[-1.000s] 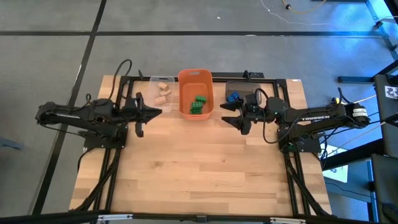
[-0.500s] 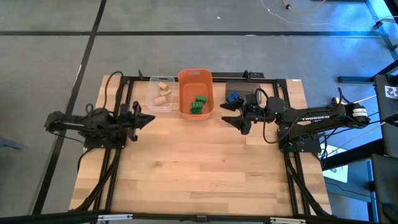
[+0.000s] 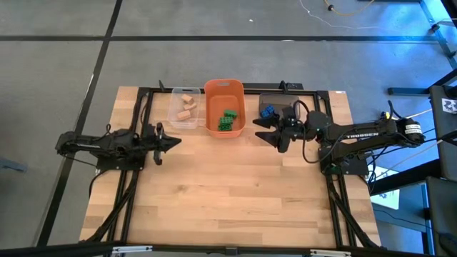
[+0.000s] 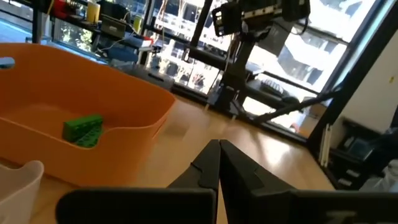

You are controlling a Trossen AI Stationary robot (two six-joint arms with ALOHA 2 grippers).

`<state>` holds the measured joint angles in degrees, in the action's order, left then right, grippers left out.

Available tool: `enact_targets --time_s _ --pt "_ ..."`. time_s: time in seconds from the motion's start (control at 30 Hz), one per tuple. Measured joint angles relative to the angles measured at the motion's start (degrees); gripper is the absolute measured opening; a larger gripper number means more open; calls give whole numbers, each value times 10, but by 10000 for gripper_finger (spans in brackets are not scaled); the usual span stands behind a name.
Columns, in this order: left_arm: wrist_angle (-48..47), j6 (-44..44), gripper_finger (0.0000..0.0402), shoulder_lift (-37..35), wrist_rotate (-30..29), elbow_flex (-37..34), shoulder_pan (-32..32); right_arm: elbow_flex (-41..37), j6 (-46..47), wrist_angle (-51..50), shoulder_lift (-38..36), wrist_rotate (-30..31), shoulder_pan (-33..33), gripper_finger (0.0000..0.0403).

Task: Sort & place blocks by color
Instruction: Return to Home Position

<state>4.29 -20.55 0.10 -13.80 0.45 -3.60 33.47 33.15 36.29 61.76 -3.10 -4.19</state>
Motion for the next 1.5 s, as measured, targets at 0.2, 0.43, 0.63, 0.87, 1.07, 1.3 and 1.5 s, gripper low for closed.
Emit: enact_targets --time_s 0.2,0.43,0.63,0.87,1.07,1.3,1.5 --pt "-11 20 0 3 0 0 0 0 25 -30 -14 -48 -5 313" --pt "-11 21 0 3 -2 0 0 0 -55 -146 -105 -90 -17 120" --pt "-11 21 0 3 -2 0 0 0 -113 -261 -209 -91 -17 14" --pt "-11 21 0 3 -2 0 0 0 -138 -390 -318 -85 -17 4" --pt "-11 21 0 3 -2 0 0 -30 -133 -395 -397 -57 -17 2" --pt "-11 21 0 4 -2 0 0 -177 -78 -265 -480 -40 -16 1" --pt "-11 21 0 4 -2 0 0 -258 -51 -243 -545 -19 -16 1"
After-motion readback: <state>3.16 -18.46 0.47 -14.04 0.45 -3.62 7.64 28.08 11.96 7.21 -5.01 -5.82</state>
